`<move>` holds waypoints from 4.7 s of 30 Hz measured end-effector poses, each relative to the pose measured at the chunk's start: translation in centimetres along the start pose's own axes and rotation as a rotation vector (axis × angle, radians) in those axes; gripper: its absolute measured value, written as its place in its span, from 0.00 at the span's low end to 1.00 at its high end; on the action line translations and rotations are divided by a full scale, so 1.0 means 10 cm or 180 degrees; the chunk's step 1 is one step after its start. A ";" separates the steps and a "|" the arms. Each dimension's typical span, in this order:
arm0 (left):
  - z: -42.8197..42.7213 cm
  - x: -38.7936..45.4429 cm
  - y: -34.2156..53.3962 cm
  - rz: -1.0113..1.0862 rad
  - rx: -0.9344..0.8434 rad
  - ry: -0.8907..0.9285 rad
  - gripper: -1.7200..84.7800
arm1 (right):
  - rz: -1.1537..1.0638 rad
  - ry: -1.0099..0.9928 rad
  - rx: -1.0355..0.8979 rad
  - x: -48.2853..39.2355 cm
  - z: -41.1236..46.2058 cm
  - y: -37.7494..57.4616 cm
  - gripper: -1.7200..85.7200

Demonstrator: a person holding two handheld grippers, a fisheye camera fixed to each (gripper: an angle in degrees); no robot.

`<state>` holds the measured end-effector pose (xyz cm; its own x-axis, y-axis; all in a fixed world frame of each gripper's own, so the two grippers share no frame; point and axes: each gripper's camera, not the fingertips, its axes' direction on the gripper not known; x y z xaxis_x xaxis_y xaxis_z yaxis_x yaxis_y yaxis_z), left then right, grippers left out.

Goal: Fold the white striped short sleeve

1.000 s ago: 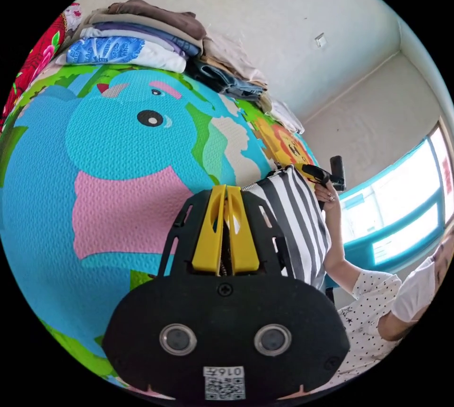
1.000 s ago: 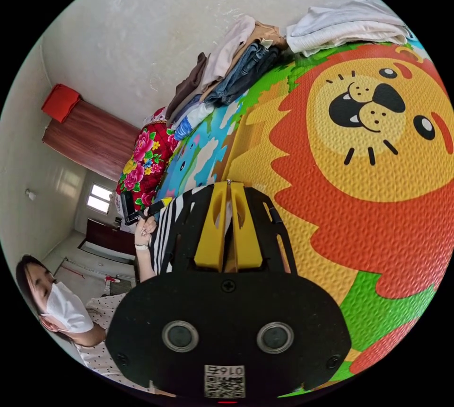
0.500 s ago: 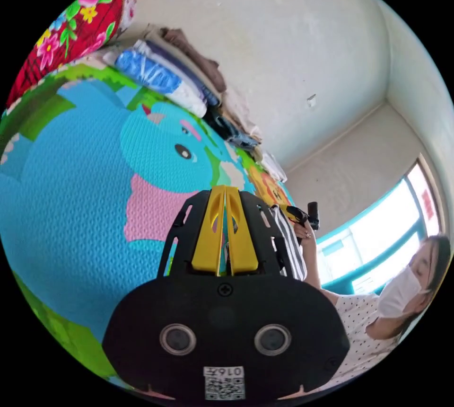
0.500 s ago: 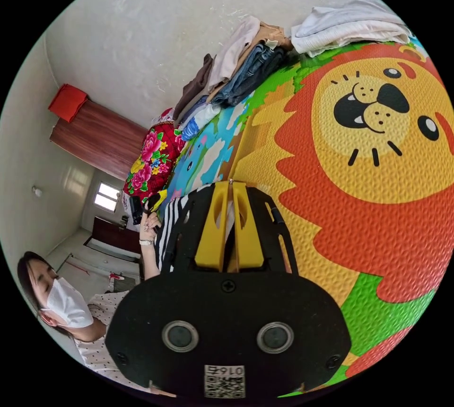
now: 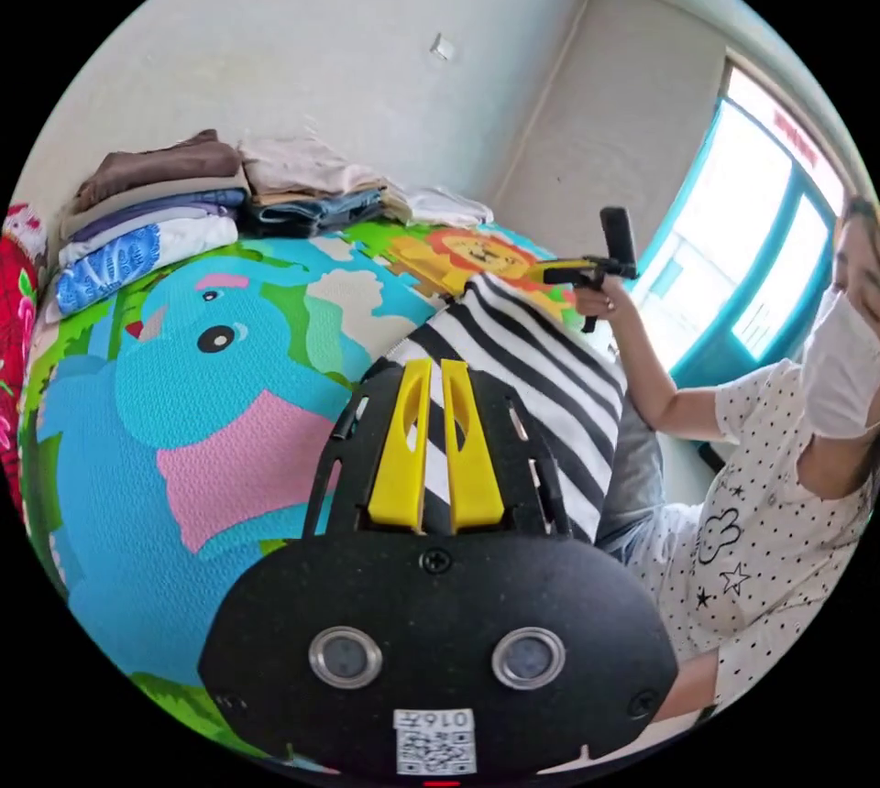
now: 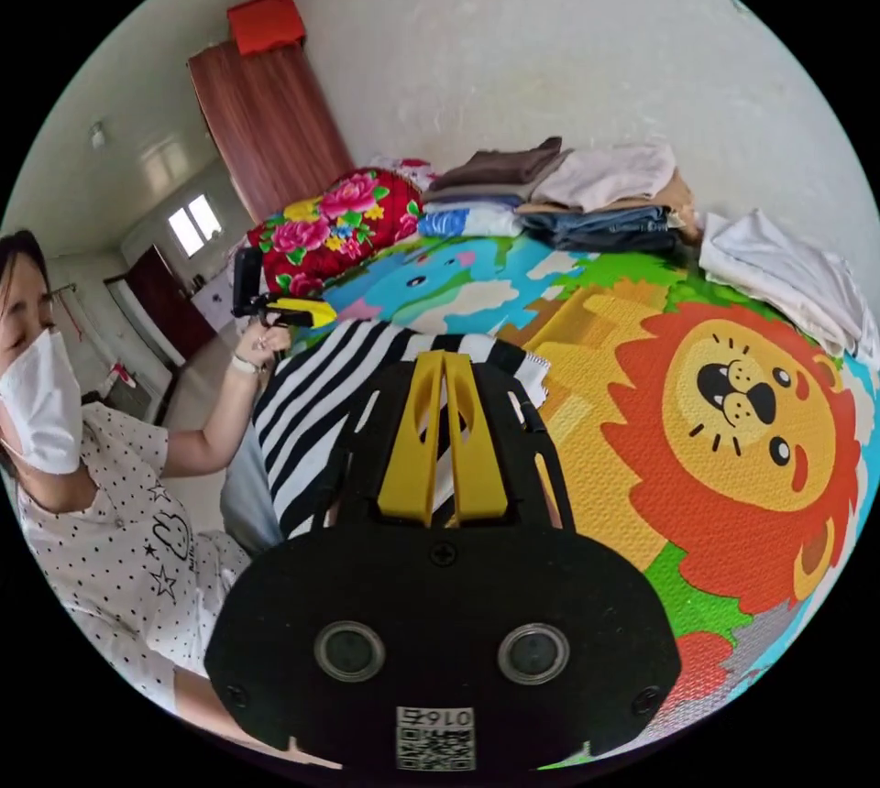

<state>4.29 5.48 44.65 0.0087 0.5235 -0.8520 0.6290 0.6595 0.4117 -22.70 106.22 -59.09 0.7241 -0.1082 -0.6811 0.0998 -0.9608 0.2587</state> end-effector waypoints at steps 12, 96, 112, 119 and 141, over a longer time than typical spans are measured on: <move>0.26 0.41 -0.11 -0.0134 -0.0380 -0.0728 0.01 | 0.0286 0.0581 -0.0966 -0.29 0.88 -0.04 0.01; 1.08 3.87 -0.62 0.1691 -0.1010 -0.1943 0.10 | -0.1836 0.1008 -0.0729 -4.17 1.14 1.50 0.06; 1.12 3.23 -1.03 0.1010 -0.0525 -0.1153 0.05 | -0.2414 0.1965 -0.0860 -4.87 2.16 1.54 0.19; 1.40 3.14 -1.16 0.1167 -0.0625 -0.1242 0.10 | -0.2418 0.3471 -0.1551 -4.30 2.54 1.41 0.13; 2.39 3.71 -1.66 0.2408 -0.1760 0.0157 0.06 | -0.2851 0.1515 -0.2108 -4.00 1.63 0.98 0.06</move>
<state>12.79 1.08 -1.52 0.2233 0.9320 -0.2856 0.0107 0.2906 0.9568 -61.82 97.03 -40.44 0.3841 0.7669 -0.5141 0.9232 -0.3151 0.2198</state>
